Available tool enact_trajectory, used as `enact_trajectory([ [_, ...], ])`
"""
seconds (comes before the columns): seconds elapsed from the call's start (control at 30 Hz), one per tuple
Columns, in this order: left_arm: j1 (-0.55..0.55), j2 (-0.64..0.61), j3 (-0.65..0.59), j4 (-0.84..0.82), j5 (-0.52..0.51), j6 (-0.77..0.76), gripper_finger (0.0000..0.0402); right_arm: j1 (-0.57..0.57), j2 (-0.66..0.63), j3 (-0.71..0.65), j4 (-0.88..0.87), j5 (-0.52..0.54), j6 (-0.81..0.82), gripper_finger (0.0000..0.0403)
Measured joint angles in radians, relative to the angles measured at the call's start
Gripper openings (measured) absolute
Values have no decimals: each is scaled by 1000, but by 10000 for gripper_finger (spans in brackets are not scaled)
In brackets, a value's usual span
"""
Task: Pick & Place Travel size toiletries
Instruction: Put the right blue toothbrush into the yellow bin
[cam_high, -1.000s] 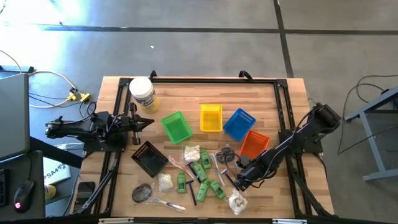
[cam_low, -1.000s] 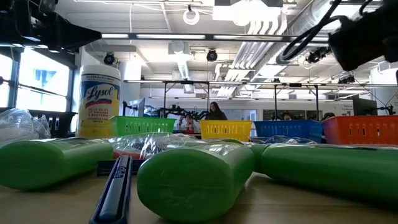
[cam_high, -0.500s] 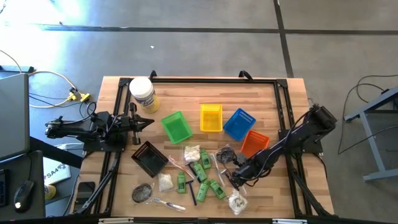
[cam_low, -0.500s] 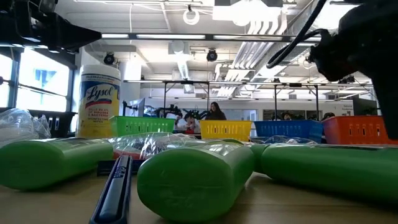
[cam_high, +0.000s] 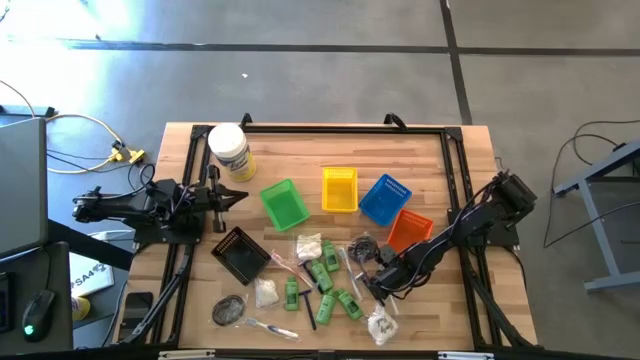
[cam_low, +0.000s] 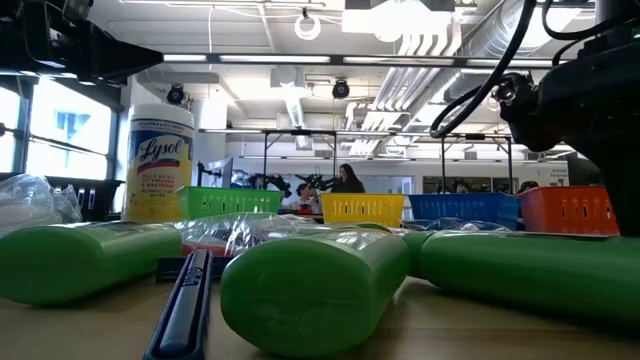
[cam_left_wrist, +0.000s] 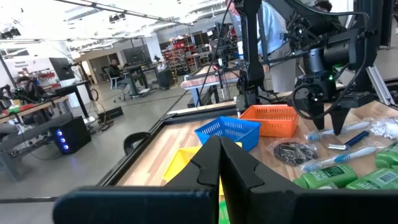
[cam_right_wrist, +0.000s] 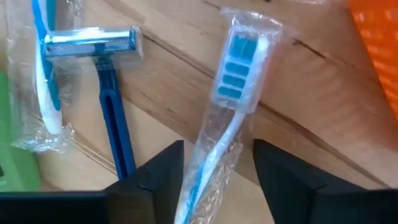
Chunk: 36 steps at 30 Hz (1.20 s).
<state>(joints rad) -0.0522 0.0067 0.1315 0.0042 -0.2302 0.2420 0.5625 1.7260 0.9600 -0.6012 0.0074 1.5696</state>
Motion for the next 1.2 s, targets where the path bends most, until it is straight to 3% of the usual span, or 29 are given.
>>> enact_trajectory([
  [0.43, 0, 0, 0, 0, 0, 0, 0, 0, 0, 0, 29, 64, -77, 18],
  [0.8, 0, 0, 0, 0, 0, 0, 0, -7, -59, 24, 116, 79, -242, 7],
  [0.93, 0, 0, 0, 0, 0, 0, 0, -13, -131, 84, 105, 176, -378, 6],
  [1.2, 0, 0, 0, 1, 0, 0, 0, -13, -359, 127, 192, 532, -813, 6],
])
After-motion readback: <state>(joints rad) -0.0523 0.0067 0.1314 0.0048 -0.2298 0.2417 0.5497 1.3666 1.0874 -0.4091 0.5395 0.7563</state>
